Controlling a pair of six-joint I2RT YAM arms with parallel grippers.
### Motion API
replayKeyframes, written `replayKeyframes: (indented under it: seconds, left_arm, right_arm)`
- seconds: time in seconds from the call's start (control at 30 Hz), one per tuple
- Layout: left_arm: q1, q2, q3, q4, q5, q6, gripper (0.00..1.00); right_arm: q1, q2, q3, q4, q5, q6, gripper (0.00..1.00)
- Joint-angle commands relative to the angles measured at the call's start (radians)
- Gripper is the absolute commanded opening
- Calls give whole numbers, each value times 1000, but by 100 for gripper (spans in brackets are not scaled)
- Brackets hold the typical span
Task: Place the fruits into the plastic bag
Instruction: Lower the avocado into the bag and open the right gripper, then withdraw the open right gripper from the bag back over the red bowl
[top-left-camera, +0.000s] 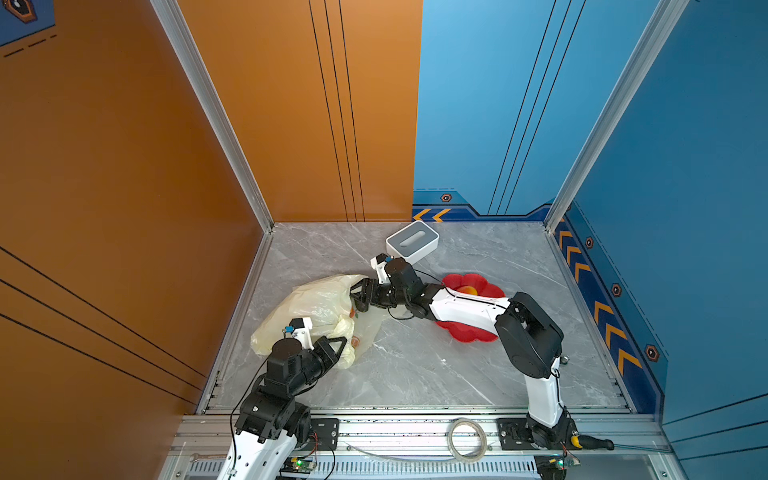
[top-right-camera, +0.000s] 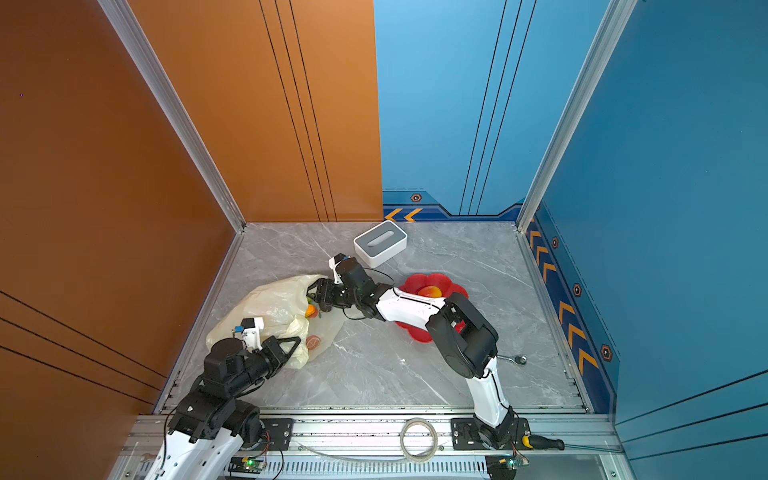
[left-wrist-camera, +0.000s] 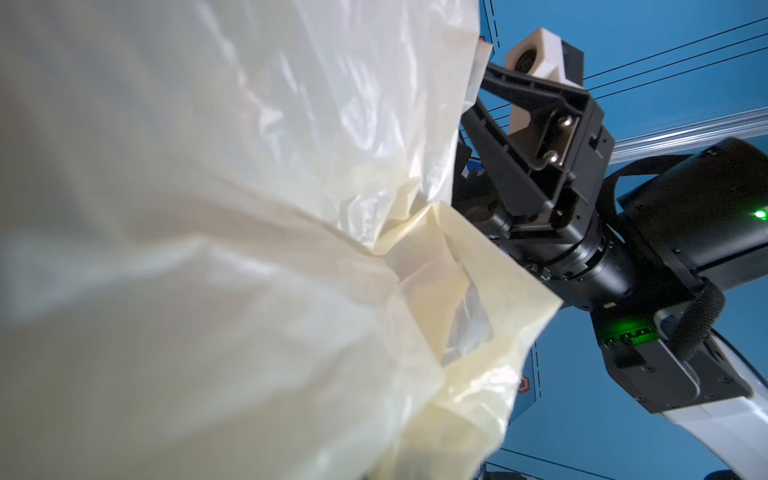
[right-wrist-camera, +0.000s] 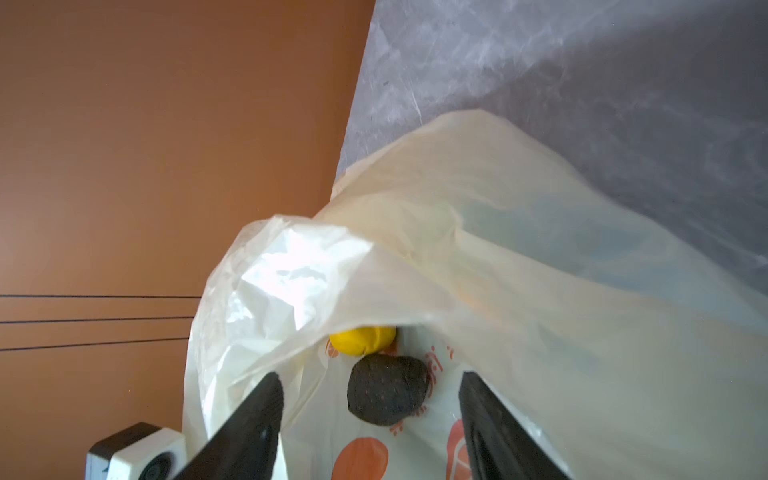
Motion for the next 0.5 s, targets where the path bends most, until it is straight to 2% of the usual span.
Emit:
replayKeyframes:
  seconds: [0.0, 0.3, 0.47]
  left_arm:
    - [11, -10, 5, 5, 5, -4, 0]
    - [11, -5, 11, 2, 7, -1, 0]
    - [12, -4, 20, -6, 4, 2, 0]
  right_arm:
    - [-10, -51, 50, -178, -100, -83, 66]
    - [-10, -139, 134, -687, -98, -357, 65]
    - [-8, -216, 123, -916, -12, -494, 65]
